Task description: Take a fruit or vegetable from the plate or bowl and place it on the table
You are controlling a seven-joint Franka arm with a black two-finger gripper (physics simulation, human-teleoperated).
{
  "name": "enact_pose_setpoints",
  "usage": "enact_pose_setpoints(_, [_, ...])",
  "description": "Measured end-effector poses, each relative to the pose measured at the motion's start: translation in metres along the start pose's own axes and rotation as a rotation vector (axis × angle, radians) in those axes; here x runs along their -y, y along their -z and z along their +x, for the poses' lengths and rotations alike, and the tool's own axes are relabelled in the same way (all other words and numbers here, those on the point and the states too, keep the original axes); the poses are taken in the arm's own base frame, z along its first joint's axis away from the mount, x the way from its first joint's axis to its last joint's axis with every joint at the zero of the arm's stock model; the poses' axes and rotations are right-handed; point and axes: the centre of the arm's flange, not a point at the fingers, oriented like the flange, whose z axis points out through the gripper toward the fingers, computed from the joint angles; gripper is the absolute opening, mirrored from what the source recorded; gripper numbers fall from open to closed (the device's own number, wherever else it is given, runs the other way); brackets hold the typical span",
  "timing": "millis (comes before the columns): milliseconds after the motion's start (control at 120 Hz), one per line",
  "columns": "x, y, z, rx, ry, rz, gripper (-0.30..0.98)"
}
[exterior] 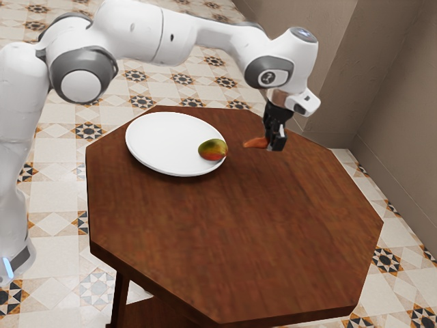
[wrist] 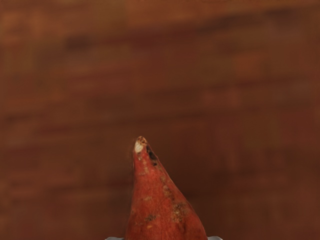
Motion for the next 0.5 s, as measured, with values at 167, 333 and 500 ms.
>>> enact_pose_setpoints(167, [-0.016, -0.012, 0.013, 0.013, -0.027, -0.011, 0.16])
enact_pose_setpoints(333, [-0.021, -0.015, 0.017, 0.018, -0.037, -0.018, 0.40])
enact_pose_setpoints(500, [-0.019, -0.015, 0.016, 0.021, -0.037, -0.020, 0.60])
